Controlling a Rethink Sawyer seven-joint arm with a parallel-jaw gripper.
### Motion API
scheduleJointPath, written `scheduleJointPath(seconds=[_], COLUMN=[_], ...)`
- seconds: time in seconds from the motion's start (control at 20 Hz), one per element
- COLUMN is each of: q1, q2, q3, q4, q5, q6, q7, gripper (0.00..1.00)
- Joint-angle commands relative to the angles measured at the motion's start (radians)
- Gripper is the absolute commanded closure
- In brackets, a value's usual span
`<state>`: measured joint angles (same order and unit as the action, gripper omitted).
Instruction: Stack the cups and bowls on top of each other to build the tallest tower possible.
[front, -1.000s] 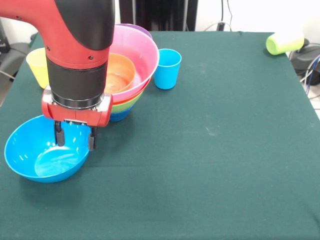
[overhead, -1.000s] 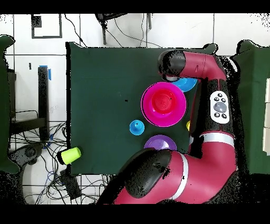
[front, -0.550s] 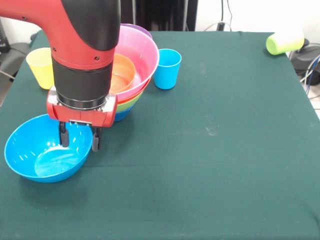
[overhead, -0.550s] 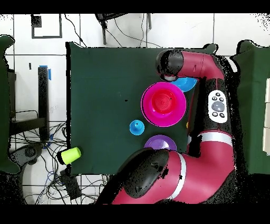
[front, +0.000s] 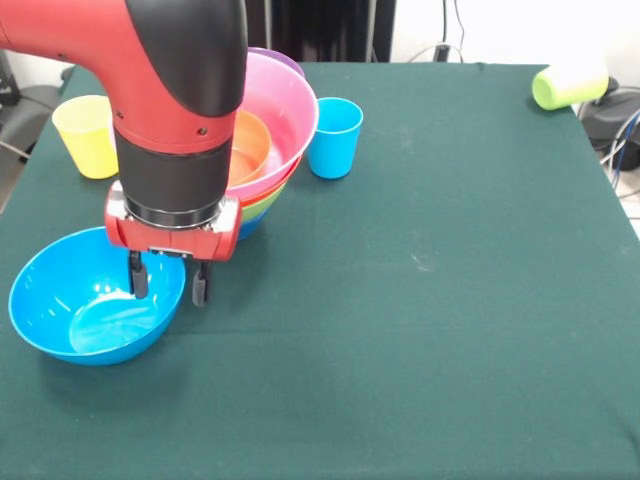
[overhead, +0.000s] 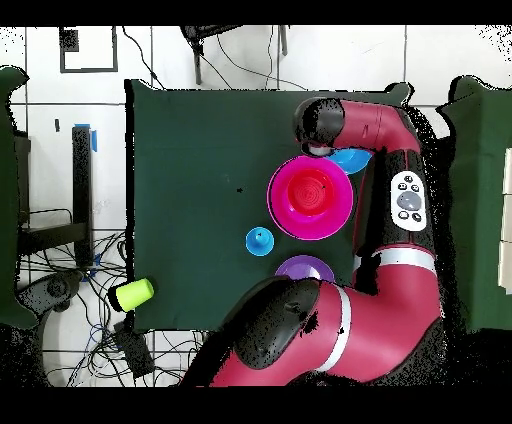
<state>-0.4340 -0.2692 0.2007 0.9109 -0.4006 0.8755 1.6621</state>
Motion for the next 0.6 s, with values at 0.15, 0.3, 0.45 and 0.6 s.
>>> scheduleJointPath(seconds=[0.15, 0.3, 0.45, 0.6], q1=[0.018, 0.022, 0.027, 0.033], q2=[0.067, 0.066, 0.071, 0.082], q3=[0.049, 0.040, 0.033, 0.025], q4=[0.047, 0.053, 0.051, 0.040], q5=[-0.012, -0.016, -0.020, -0.021], q6=[-0.089, -0.098, -0.110, -0.116], q7=[0.002, 0.009, 0.016, 0.025], gripper=[0.00, 0.00, 0.00, 0.00])
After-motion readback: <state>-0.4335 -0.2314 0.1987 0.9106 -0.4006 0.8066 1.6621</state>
